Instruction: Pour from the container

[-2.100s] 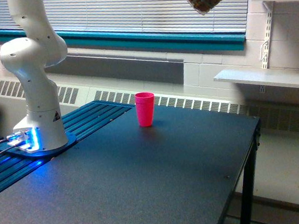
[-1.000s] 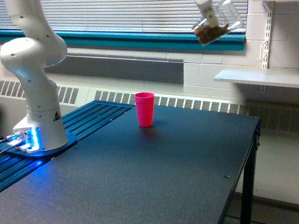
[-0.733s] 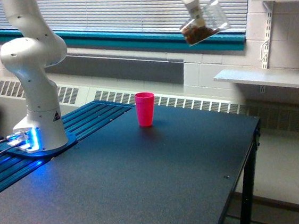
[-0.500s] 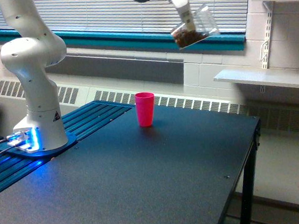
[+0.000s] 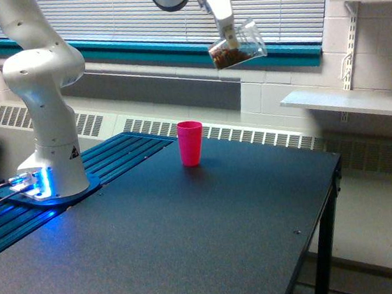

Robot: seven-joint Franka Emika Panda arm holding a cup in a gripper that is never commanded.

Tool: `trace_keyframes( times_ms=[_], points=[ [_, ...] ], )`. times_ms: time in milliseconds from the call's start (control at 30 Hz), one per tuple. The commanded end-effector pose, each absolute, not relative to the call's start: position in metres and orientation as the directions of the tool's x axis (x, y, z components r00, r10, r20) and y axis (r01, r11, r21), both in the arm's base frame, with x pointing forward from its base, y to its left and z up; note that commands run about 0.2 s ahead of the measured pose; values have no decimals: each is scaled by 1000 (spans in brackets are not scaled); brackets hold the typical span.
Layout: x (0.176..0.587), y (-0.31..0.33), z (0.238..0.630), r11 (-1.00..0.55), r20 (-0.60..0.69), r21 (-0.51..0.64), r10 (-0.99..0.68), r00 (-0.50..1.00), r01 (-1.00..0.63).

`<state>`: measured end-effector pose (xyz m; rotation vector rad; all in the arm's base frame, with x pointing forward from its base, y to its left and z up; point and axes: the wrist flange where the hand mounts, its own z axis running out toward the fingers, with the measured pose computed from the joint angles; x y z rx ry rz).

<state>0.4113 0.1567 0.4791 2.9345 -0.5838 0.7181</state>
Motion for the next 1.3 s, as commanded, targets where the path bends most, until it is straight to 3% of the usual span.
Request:
trace_keyframes(
  times_ms=[33,1300],
  points=[
    [387,172,473,-923,452,-3,-346,822,-386],
    [254,228,378,-952,308,108,-241,920,-285]
  ],
)
